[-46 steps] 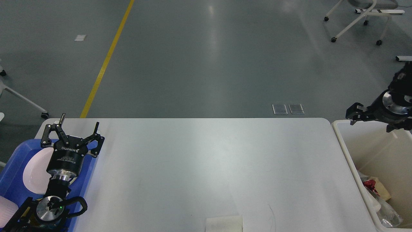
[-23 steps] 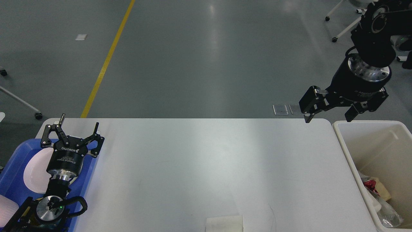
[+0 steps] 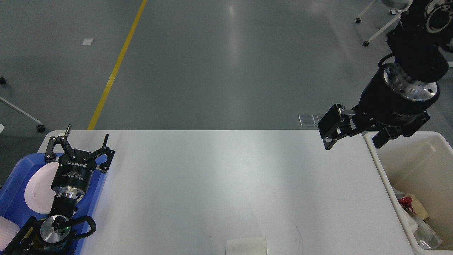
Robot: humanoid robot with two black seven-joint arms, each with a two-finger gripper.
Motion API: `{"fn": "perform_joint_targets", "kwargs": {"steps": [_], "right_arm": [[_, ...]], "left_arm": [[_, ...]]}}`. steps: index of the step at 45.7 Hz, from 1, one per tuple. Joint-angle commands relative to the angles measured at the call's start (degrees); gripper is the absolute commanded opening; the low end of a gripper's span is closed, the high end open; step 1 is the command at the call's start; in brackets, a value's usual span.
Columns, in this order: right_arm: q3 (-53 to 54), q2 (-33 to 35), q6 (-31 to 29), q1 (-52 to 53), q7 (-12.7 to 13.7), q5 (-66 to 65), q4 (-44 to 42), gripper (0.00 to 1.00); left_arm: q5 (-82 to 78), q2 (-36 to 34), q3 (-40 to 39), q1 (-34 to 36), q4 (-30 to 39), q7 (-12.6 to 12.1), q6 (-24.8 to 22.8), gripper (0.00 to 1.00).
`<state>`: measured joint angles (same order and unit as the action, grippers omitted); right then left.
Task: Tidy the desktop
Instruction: 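Raise the right gripper out of the bin toward the table, then move the right gripper down to the small white paper piece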
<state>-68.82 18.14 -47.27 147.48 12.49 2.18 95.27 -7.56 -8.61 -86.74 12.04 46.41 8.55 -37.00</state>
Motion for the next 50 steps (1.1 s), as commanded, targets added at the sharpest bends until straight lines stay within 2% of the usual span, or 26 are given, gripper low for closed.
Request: {"fn": "perform_joint_targets", "kwargs": {"steps": [1,16,27,30,40,50], "right_arm": [[0.1,-0.3,0.2,0.0,0.0,0.0,0.0,1.0],[2.1,-1.3,0.2,0.1,-0.3,0.2,-0.6,1.0],[15.8,-3.8,2.5,-5.7,-0.4,-3.0,-1.9,1.0],[22.5,-5.4,6.3,-11.1,-0.4,-11.3,-2.3,1.0],[34.4,-13.0,15.3,-24.6,-0.7,-34.8,-2.3,1.0],[38.7,-21.1,16.9,-33.2,-1.3,-49.7,-2.4,0.99]], "left_arm": [[0.0,0.0,0.0,0.0,0.0,0.0,0.0,0.96],[0.0,0.0,0.1,0.0,0.0,0.0,0.0,0.96],[0.0,0.0,0.0,0.0,0.0,0.0,0.0,0.96],[0.0,0.0,0.0,0.0,0.0,0.0,0.0,0.96],[0.0,0.0,0.1,0.0,0.0,0.1,0.0,0.96],[0.0,0.0,0.1,0.0,0.0,0.1,0.0,0.96]]}}
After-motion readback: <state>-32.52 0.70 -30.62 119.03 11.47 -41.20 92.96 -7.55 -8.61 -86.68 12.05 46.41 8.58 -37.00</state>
